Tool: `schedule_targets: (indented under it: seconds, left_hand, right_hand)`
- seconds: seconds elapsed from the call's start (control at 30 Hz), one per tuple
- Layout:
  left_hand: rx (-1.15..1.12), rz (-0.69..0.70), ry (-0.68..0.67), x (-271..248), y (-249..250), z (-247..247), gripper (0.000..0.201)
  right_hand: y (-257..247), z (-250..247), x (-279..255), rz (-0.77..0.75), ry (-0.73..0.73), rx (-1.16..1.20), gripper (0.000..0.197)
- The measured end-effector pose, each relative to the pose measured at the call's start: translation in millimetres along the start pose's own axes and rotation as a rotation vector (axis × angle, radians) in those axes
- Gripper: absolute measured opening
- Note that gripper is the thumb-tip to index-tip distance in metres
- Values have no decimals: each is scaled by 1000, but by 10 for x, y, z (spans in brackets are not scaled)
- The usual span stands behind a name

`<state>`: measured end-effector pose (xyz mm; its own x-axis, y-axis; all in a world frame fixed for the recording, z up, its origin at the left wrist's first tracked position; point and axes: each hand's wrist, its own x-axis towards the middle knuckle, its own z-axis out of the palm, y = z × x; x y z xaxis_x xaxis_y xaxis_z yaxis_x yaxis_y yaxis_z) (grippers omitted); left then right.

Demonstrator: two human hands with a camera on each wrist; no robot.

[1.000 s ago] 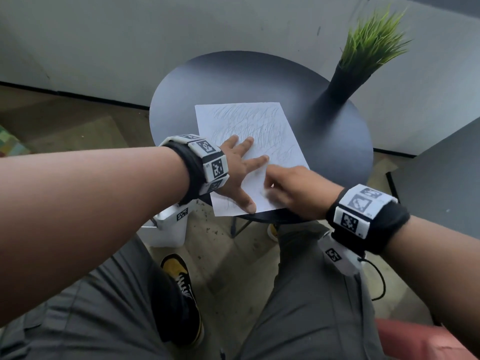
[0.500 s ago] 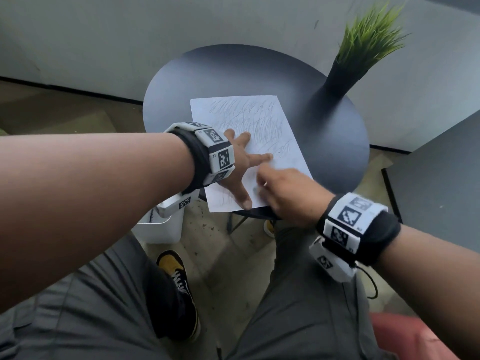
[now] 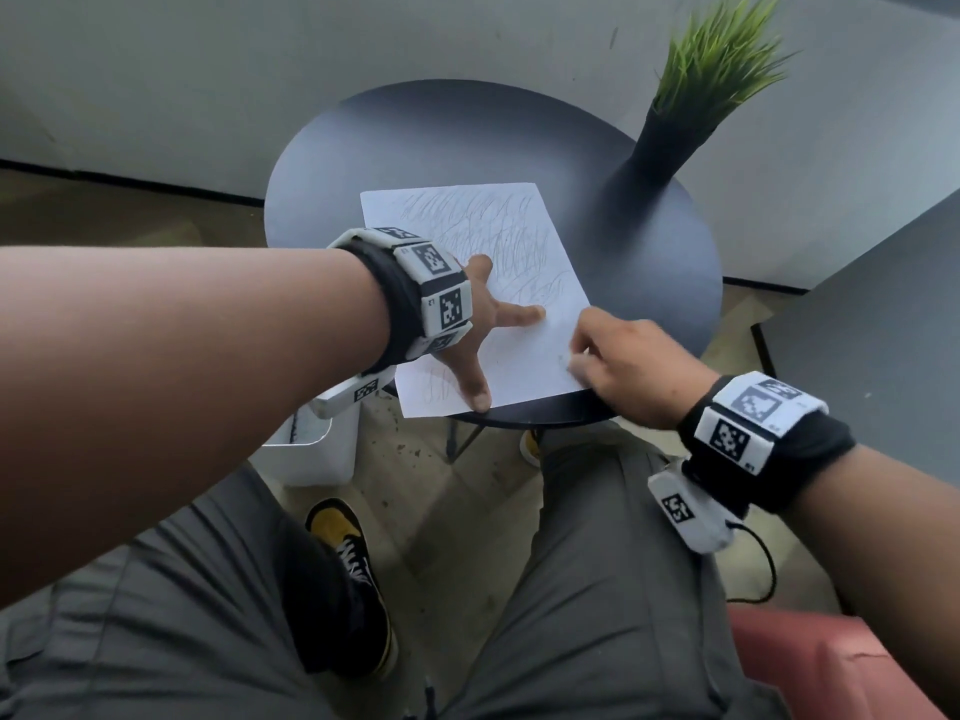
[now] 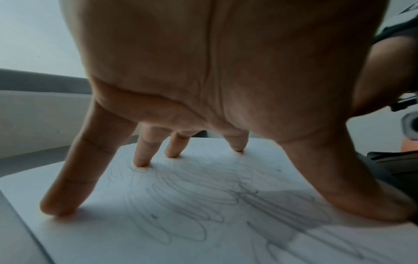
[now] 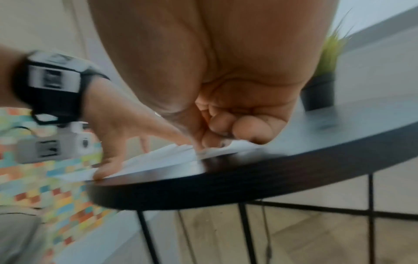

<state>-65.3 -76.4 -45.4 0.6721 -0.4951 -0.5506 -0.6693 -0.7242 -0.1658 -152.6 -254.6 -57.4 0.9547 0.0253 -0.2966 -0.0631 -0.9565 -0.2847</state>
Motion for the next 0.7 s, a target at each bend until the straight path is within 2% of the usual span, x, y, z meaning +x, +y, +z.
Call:
schedule_targets:
  seconds: [0.07,0.13,0.2,0.23,0.33,0.4,0.47,0.53,0.57,0.6,0.7]
  left_hand:
    - [-7,9,-9,13,15,-17,124]
    - [1,8,-11,22,24,-26,125]
    - [-3,7,-18,19,31,-19,125]
    - [-7,8,-20,19,33,-15,125]
    - [-21,11,-22,23,29,-16,125]
    - [-24,5,-23,18,25,-17,125]
    - [-4,-4,-18,9,24,-18,125]
    - [10,-13,-24,2,24,-17,125]
    - [9,-11,-26,2,23,-15,125]
    - [3,-7,-27,3,24,-15,125]
    - [-20,0,-25,12,8,-6,125]
  right_hand:
    - [7,14,-5,74,59,-9,14]
    - [-169,153,-87,-44,51,-45,16]
    - [-303,252,-209,-211,-30,-41,14]
    - [-266,222,-196,-214,-54,-30,13]
    - [-25,14,-29,18,3,29,11]
    - [-41,12,-23,67,54,-12,13]
    - [-247,141,-92,-61,16,-57,12]
    - [-402,245,-208,-215,-87,-45,10]
    - [-370,219,-200,-215,-114,-34,10]
    - [-269,164,-139,-160,-105,-20,8]
    - [54,-72,29,129,27,17,7]
